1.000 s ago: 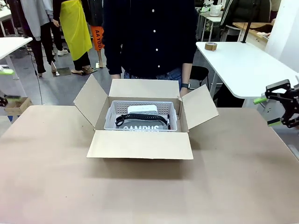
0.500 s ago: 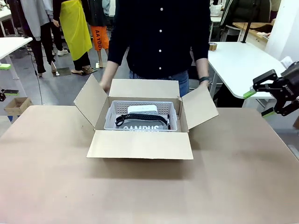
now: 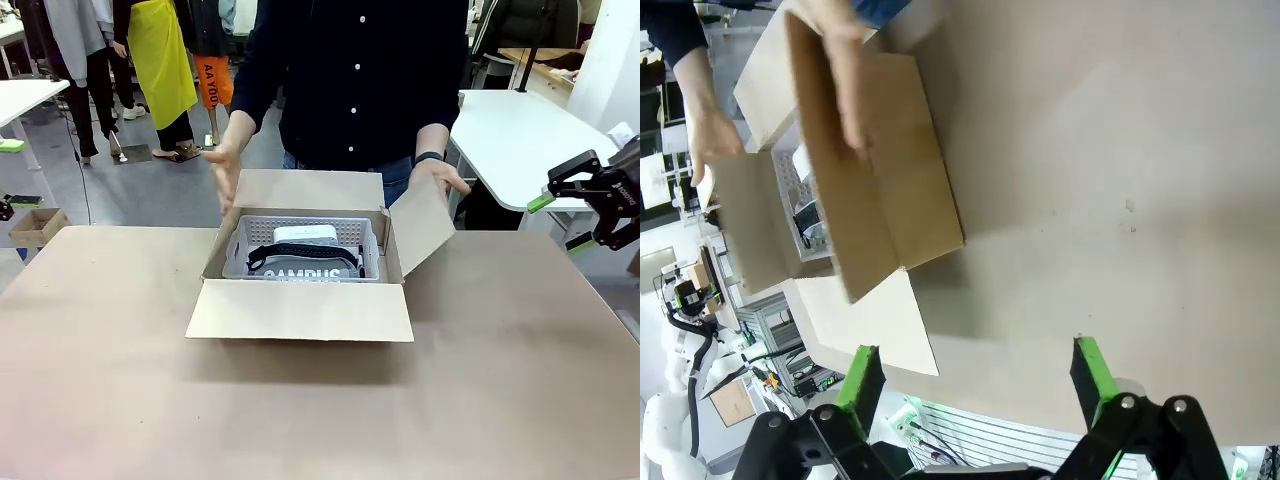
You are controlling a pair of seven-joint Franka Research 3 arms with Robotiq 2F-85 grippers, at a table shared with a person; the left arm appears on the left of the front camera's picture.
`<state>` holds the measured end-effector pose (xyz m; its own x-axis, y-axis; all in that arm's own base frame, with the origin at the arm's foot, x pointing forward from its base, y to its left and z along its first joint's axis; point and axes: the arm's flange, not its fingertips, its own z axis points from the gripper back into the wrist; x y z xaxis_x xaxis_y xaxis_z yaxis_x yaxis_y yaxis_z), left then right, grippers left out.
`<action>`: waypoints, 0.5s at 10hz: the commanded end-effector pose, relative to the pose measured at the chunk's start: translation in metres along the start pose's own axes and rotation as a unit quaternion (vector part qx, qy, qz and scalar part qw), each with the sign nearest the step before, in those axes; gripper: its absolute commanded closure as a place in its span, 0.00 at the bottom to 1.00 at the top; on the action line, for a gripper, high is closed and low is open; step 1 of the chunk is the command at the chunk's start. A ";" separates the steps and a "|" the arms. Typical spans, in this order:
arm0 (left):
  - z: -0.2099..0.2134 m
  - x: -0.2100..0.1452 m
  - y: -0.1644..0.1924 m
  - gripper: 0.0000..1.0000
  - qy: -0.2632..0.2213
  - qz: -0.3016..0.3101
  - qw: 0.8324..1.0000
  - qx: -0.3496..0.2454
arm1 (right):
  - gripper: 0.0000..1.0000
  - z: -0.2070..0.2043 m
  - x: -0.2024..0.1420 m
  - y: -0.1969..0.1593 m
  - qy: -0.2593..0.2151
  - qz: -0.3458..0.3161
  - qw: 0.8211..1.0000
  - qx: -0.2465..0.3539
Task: Pack the gift set into the box.
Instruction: Lift both hands away from the flaps of the Package Box, then press and hold the closed box until the human finishes sealing it.
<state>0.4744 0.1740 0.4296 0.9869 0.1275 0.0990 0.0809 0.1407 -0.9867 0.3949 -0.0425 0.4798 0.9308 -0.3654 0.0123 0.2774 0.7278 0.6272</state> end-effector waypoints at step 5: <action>-0.001 -0.004 -0.001 0.00 -0.001 -0.003 1.000 -0.003 | 0.00 0.002 0.000 0.000 0.003 -0.004 1.000 -0.005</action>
<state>0.4744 0.1739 0.4295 0.9869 0.1274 0.0988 0.0806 0.1407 -0.9868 0.3949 -0.0423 0.4798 0.9310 -0.3649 0.0117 0.2773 0.7278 0.6272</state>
